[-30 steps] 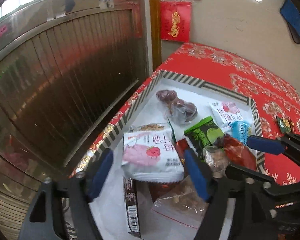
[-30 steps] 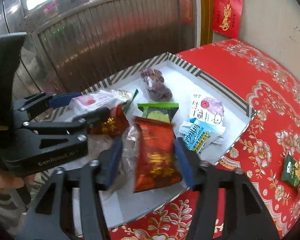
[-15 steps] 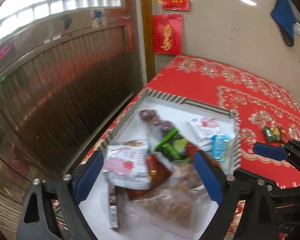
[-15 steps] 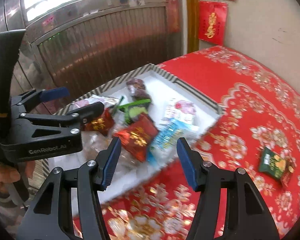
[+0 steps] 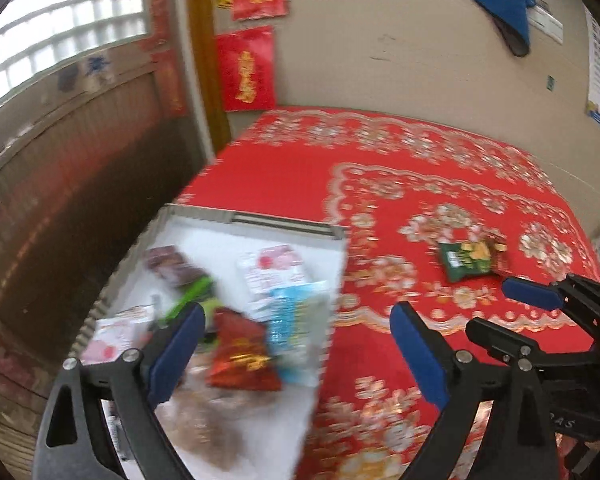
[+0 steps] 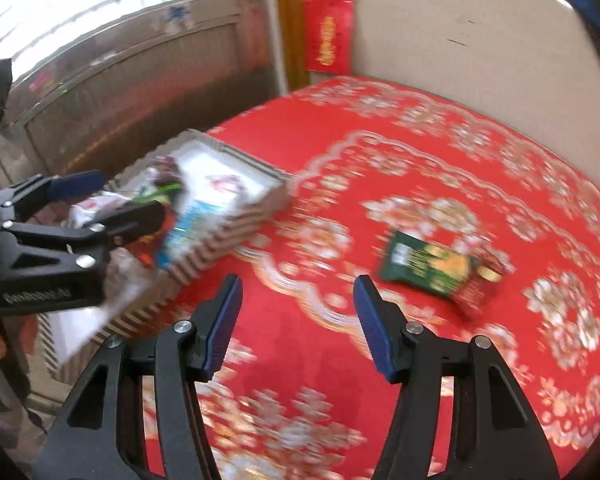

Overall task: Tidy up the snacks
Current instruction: 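Move both grippers back from the tray to the green cracker packet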

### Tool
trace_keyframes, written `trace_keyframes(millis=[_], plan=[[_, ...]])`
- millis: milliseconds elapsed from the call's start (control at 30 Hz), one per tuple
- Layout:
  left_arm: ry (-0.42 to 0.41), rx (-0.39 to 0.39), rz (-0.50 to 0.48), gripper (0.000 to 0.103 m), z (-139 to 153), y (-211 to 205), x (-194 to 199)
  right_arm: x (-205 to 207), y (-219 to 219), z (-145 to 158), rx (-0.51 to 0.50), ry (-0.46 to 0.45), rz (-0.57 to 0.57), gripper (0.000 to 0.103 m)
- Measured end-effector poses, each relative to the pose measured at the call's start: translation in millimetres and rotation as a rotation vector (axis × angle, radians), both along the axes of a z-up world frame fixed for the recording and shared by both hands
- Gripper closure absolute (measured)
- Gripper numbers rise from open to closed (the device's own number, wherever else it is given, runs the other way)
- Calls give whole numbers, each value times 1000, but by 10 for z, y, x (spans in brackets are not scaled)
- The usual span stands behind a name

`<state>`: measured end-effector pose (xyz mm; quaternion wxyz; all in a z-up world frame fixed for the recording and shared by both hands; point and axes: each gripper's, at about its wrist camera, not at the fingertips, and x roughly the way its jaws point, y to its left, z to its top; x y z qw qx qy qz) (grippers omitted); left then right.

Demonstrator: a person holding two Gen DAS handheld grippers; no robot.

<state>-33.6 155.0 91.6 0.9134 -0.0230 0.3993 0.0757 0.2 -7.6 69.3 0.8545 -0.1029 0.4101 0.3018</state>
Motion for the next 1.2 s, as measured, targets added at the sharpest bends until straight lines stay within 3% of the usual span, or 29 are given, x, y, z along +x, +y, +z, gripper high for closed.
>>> trace_keyframes(millis=[267,533,633,767,900,1067,1200], plan=[[88,-51,-79,8,-101,-457,485,255,-771,-202,-35,48,-137,45],[157,-83,-197,8,-287,-983,986,454,-1216,-298,-27,69,-203,45],[184,-20,-289,8,-359,-1155,1178,487,-1316,-325,-29,73,-217,45],[229,51,-510,8,-449,-1294,1289,502,-1436,-339,-21,82,-225,45],[257,132,-671,8,-532,-1406,1356,553,-1483,-341,-17,83,-230,45],[278,211,-816,8,-665,-1551,1403,729,-1468,-390,17,131,-257,45],[271,203,-888,7,-704,-1661,1464,880,-1451,-421,72,173,-303,45]])
